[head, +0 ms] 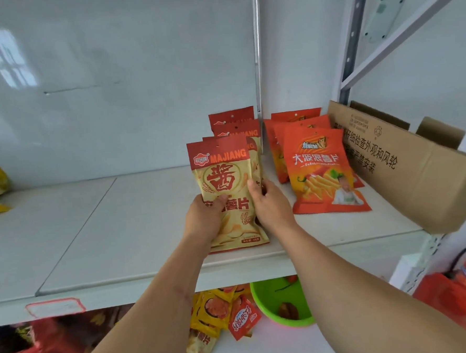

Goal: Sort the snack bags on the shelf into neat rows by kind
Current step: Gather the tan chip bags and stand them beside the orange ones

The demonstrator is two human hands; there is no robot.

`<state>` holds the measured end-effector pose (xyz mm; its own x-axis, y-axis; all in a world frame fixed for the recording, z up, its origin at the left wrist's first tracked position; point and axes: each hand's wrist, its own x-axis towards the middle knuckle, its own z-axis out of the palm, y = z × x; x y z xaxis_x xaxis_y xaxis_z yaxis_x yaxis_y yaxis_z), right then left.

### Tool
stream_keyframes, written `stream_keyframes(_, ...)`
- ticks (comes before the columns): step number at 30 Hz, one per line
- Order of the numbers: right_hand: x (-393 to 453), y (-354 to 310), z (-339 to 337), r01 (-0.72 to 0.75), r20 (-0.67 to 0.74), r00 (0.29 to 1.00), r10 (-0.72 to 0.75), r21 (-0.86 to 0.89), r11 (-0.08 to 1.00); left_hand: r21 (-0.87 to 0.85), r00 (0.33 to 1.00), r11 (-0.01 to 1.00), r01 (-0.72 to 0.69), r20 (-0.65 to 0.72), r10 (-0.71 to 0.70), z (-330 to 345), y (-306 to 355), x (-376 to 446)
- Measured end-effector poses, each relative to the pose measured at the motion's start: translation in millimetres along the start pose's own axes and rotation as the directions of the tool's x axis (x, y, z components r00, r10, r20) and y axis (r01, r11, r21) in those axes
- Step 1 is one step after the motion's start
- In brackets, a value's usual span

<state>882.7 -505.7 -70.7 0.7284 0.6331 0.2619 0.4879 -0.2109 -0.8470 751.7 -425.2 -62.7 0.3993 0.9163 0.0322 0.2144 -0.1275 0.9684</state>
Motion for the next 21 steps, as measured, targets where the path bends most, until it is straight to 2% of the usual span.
stream_keyframes(13,25,8,7,-0.057,-0.047,0.997,0.054,-0.059,0.997,0.069,0.998,0.997,-0.039,-0.046,0.043,26,-3,24)
stream_keyframes(21,31,5,7,-0.081,-0.081,0.994,0.072,-0.116,0.99,0.072,0.998,0.997,-0.002,-0.058,0.007,25,6,29)
